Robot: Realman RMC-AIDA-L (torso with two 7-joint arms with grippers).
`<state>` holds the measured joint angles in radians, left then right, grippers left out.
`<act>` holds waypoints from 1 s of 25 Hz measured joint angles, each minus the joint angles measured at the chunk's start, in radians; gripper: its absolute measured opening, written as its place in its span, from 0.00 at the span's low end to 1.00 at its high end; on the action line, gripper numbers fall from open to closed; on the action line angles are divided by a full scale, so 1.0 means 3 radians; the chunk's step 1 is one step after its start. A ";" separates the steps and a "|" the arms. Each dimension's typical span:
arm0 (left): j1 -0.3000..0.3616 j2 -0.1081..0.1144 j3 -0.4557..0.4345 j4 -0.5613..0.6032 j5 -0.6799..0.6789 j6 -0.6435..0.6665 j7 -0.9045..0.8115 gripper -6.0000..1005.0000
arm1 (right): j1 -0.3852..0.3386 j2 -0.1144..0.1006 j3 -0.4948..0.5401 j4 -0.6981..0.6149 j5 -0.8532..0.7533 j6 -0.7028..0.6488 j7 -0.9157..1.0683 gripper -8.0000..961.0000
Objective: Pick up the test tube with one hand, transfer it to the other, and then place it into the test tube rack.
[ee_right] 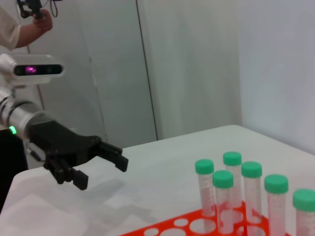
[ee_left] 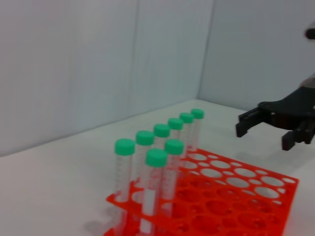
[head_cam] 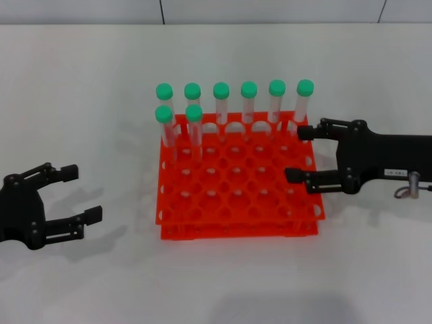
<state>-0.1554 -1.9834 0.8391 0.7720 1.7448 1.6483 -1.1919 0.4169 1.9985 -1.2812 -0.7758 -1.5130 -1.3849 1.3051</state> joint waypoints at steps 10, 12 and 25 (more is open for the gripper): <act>-0.0146 0.0096 -0.0043 0.0029 0.0100 0.0214 -0.0125 0.89 | -0.0030 -0.0079 0.0025 0.0140 -0.0087 -0.0089 -0.0056 0.87; -0.0152 0.0102 -0.0045 0.0029 0.0101 0.0216 -0.0134 0.89 | -0.0030 -0.0087 0.0026 0.0174 -0.0117 -0.0095 -0.0058 0.86; -0.0204 0.0103 -0.0046 0.0029 0.0145 0.0220 -0.0183 0.89 | -0.0004 -0.0113 0.0027 0.0266 -0.0214 -0.0099 -0.0056 0.86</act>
<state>-0.2167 -1.9525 0.8252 0.7808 1.7882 1.7142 -1.2468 0.4157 1.9644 -1.2731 -0.6961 -1.5771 -1.4145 1.2883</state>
